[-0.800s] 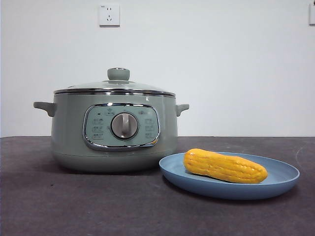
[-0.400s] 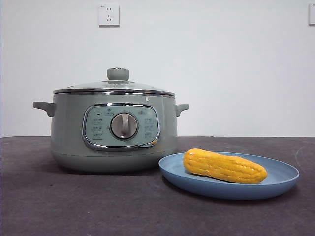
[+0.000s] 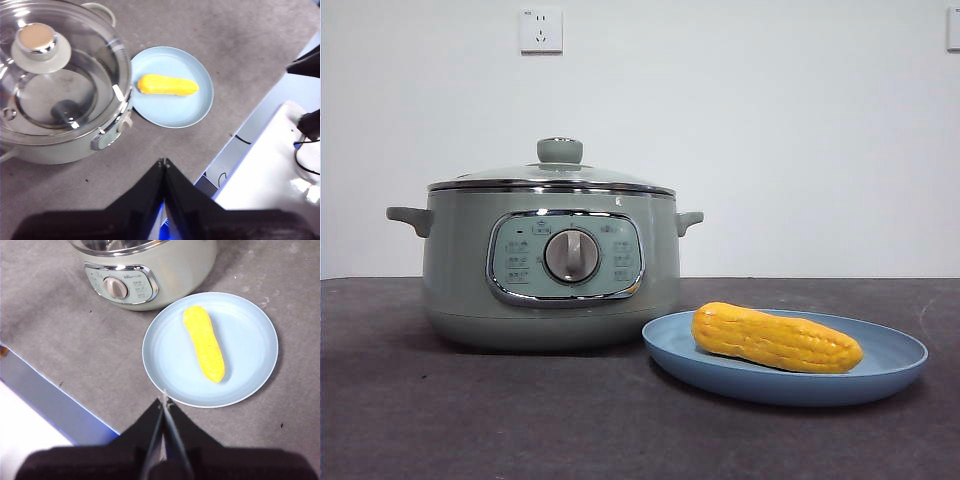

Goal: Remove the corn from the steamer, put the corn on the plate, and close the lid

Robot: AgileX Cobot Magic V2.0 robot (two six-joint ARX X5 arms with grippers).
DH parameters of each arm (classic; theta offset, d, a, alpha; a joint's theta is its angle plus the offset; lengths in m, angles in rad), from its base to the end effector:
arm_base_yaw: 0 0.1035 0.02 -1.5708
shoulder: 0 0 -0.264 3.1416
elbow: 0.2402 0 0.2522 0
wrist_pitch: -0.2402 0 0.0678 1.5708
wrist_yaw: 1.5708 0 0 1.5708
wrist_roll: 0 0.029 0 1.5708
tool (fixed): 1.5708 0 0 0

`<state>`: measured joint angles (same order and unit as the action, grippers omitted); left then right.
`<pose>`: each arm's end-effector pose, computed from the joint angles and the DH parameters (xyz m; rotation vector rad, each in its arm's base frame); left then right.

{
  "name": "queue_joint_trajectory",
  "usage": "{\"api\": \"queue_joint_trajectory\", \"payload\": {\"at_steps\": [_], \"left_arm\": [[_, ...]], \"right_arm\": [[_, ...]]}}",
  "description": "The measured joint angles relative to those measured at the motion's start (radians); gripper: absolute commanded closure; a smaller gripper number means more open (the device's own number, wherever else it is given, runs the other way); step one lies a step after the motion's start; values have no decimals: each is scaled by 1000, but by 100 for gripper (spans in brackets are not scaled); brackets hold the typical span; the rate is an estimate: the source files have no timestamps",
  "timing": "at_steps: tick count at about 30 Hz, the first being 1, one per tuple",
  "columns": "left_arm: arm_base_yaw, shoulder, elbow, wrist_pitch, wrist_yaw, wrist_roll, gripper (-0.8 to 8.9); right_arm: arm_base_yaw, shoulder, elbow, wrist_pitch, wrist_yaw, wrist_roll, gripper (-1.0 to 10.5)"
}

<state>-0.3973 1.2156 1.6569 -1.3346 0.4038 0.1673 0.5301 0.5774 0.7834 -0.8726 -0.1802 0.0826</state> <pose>0.1646 -0.0814 0.4363 0.1444 0.8516 -0.8208 0.0854 0.0561 0.2969 -0.0422 0.6972 0.6547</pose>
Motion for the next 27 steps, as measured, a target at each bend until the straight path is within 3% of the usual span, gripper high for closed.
{"api": "queue_joint_trajectory", "payload": {"at_steps": [5, 14, 22, 27], "left_arm": [[2, -2, 0, 50, -32, 29, 817], [182, -154, -81, 636, 32, 90, 817], [356, -452, -551, 1035, 39, 95, 817], [439, -667, -902, 1130, -79, 83, 817]], "right_arm": [[0, 0, 0, -1, 0, 0, 945], [0, 0, 0, -1, 0, 0, 945], [0, 0, 0, -1, 0, 0, 945], [0, 0, 0, -1, 0, 0, 945]]}}
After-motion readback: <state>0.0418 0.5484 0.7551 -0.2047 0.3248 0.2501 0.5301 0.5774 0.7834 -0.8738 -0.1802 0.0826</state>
